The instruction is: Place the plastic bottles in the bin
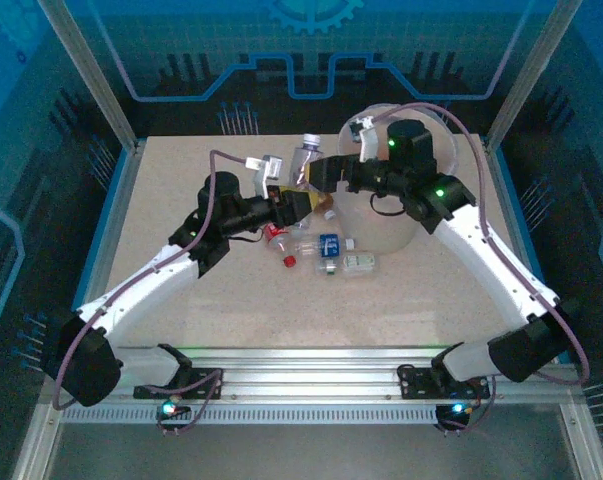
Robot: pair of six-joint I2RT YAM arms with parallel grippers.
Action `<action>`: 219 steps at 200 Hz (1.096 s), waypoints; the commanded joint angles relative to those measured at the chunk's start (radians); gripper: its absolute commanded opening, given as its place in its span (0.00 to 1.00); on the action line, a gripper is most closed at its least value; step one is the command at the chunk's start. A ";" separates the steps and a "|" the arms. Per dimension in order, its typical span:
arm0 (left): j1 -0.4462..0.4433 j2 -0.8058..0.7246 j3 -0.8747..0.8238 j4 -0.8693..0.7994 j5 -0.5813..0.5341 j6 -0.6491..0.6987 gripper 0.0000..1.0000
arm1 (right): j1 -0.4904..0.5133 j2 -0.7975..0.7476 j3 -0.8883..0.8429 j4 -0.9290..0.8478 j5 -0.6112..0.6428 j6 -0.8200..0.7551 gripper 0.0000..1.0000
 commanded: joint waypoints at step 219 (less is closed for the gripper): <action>-0.033 -0.126 -0.091 0.021 -0.166 0.080 0.99 | -0.072 0.117 0.472 -0.302 0.290 -0.210 0.50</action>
